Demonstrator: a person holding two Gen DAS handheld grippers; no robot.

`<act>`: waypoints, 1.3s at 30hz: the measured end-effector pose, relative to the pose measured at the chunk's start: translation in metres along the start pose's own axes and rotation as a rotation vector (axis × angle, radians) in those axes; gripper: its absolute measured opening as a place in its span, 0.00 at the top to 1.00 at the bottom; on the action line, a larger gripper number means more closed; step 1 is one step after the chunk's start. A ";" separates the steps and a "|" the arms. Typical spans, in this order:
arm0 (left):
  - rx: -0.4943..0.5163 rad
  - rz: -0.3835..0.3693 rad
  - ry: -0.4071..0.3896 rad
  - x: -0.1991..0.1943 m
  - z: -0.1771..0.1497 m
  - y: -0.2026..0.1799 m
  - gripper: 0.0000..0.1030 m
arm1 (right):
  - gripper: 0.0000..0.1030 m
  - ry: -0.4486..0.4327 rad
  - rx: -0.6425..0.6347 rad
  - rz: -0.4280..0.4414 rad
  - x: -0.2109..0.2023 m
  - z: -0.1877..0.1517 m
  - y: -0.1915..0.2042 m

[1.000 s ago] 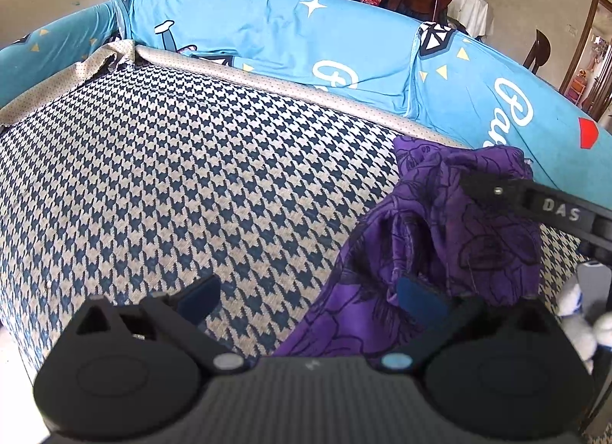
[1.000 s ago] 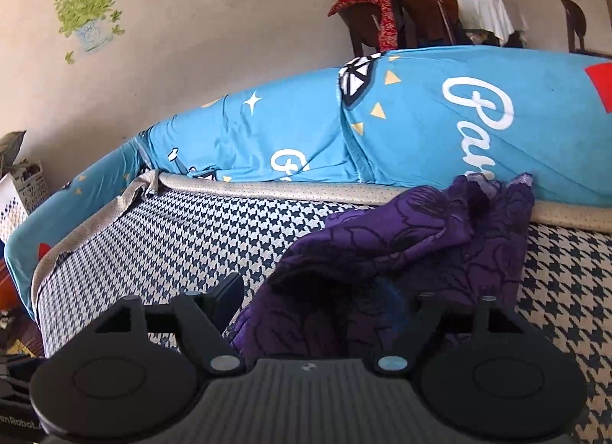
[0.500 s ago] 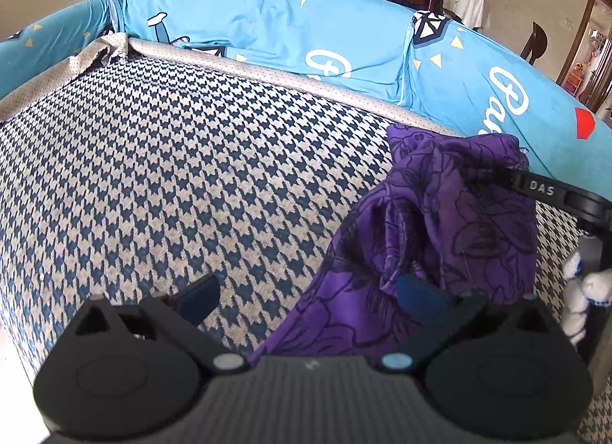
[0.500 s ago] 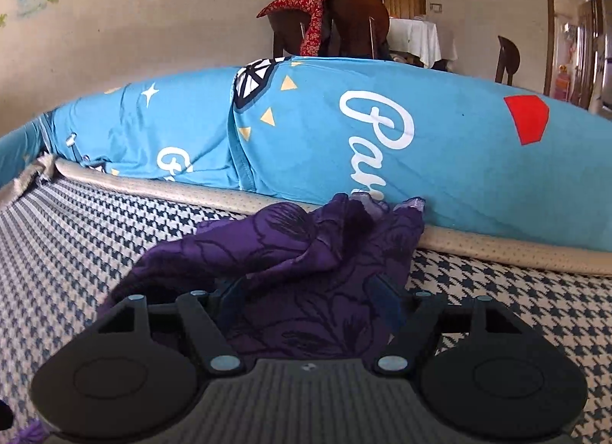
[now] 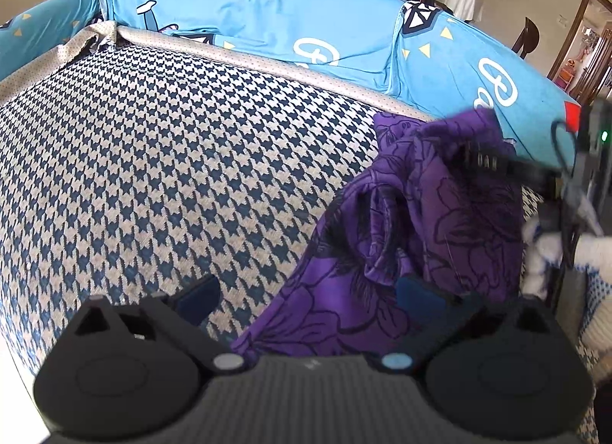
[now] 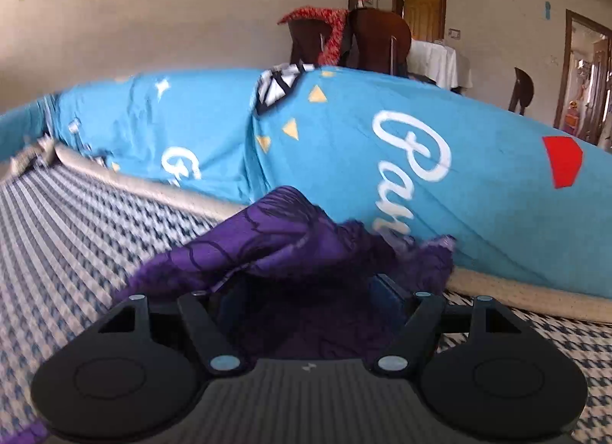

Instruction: Fold clothes

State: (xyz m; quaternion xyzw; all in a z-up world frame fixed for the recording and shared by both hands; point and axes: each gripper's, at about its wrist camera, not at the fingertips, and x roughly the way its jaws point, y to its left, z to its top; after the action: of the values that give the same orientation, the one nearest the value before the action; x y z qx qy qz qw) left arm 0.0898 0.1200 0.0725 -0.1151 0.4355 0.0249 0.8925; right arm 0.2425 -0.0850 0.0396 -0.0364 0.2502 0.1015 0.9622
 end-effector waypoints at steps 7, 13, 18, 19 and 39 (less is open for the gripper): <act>-0.003 0.022 0.018 0.006 0.000 0.001 0.00 | 0.29 -0.071 0.148 0.143 0.005 0.019 -0.001; 0.010 0.012 0.019 0.007 -0.001 -0.007 0.00 | 0.29 0.004 0.216 0.163 0.010 0.009 -0.007; 0.029 0.044 0.024 0.010 0.000 -0.009 0.00 | 0.29 0.026 0.197 0.169 -0.002 0.011 -0.003; 0.028 0.057 0.028 0.012 0.001 -0.008 0.00 | 0.28 0.034 0.194 0.170 -0.005 0.011 -0.003; 0.128 0.151 0.017 0.029 -0.010 -0.008 0.00 | 0.28 0.123 0.278 0.224 -0.137 -0.052 -0.015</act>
State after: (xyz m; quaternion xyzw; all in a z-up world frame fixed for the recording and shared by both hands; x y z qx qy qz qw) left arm 0.1007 0.1082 0.0454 -0.0249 0.4512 0.0634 0.8898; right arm 0.1043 -0.1299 0.0615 0.1187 0.3225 0.1703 0.9235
